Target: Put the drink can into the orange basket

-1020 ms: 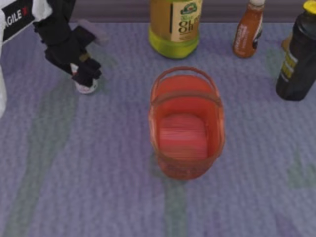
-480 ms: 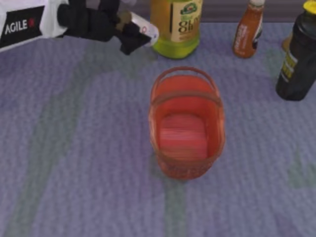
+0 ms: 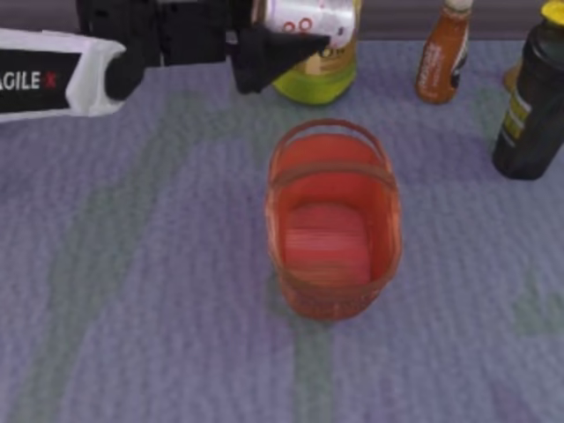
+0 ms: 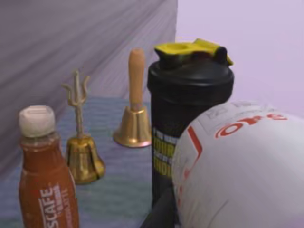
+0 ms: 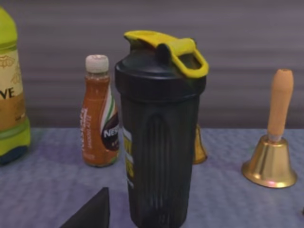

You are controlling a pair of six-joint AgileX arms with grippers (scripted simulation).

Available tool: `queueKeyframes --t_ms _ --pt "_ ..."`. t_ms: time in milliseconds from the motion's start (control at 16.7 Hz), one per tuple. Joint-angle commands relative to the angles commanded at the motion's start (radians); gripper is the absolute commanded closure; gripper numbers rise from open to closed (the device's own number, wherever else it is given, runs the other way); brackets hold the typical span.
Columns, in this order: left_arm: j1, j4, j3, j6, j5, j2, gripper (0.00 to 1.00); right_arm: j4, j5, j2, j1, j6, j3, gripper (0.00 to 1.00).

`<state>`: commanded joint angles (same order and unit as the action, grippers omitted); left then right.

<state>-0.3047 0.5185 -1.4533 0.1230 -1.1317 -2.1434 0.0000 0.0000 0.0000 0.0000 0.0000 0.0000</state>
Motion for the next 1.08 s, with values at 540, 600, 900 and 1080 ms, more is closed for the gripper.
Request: queueKeyframes --t_ms 540,600,900,1080 --pt "-0.018 0.189 0.128 -0.078 -0.139 0.068 1.0 0.0 0.0 0.0 0.0 0.0 0.0 0.0" --pt "-0.013 0.187 0.125 -0.076 -0.138 0.064 1.0 0.0 0.0 0.0 0.0 0.0 0.0 0.0" --pt "-0.006 0.304 0.152 -0.077 -0.142 -0.027 1.0 0.0 0.0 0.0 0.0 0.0 0.0 0.0" --pt "0.003 0.446 0.184 -0.079 -0.142 -0.117 1.0 0.0 0.0 0.0 0.0 0.0 0.0 0.0"
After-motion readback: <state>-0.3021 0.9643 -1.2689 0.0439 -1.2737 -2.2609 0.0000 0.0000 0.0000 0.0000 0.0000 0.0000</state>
